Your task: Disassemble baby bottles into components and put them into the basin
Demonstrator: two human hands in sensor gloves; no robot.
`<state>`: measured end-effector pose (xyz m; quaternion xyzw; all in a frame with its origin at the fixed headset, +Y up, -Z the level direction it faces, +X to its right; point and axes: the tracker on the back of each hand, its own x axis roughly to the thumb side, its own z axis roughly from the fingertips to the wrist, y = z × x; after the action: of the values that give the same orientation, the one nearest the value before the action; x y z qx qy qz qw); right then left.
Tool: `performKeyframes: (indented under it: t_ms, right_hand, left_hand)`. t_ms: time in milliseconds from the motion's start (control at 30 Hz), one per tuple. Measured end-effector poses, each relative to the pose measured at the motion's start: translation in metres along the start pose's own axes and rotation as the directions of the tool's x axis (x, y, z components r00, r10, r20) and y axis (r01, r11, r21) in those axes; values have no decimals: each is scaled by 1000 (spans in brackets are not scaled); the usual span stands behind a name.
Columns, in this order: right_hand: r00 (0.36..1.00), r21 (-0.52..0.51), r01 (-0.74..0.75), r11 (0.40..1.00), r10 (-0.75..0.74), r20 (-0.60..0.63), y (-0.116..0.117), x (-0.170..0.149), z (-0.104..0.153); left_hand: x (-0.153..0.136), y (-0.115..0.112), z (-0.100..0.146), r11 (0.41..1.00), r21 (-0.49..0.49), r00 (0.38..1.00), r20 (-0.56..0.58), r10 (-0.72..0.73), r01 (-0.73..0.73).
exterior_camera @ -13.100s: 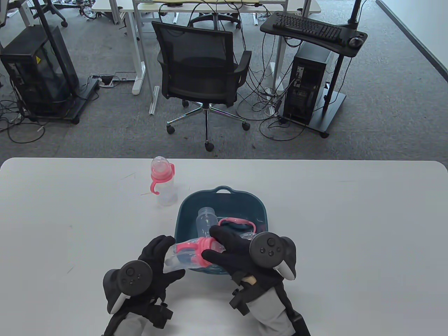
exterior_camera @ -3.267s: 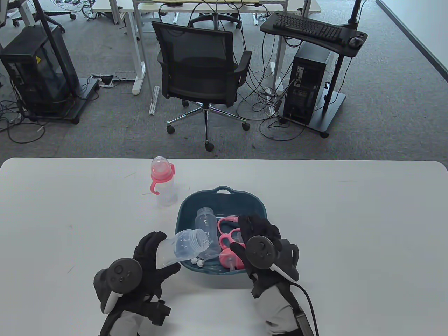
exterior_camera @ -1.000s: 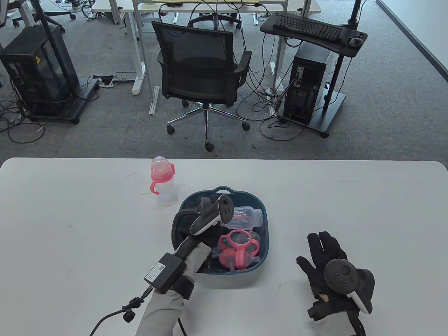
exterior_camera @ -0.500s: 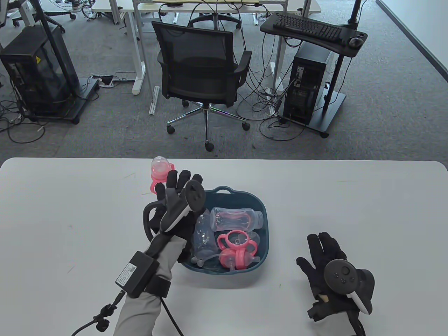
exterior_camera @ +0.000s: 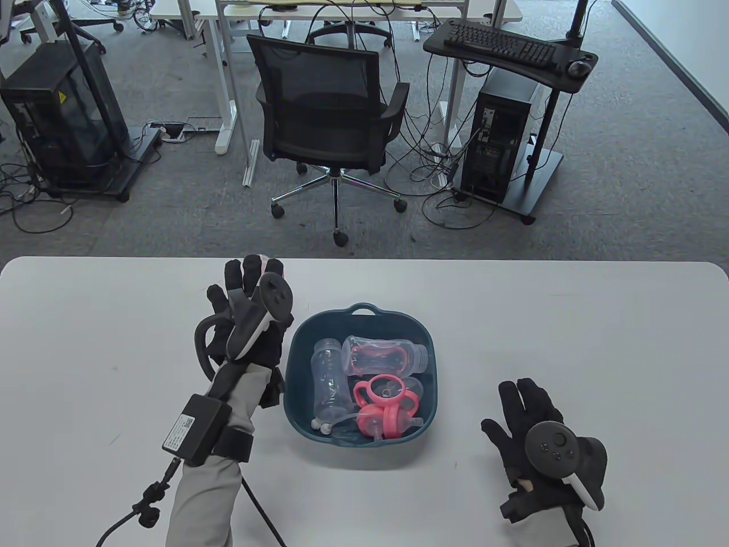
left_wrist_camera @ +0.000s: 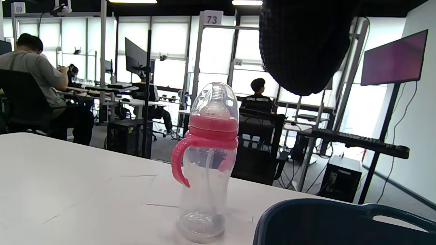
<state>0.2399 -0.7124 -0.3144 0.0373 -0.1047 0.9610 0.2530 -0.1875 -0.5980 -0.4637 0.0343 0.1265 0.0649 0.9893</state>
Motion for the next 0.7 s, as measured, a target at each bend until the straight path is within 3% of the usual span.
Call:
performKeyframes:
  t_ms: [433, 700]
  right_hand:
    - [1000, 0, -16, 1000, 16, -21, -1, -2, -2]
    - [999, 0, -20, 1000, 20, -36, -3, -4, -1]
  left_hand:
    - [-6, -21, -70, 994, -87, 993, -103, 58, -67]
    - [-2, -37, -87, 986, -151, 994, -98, 52, -67]
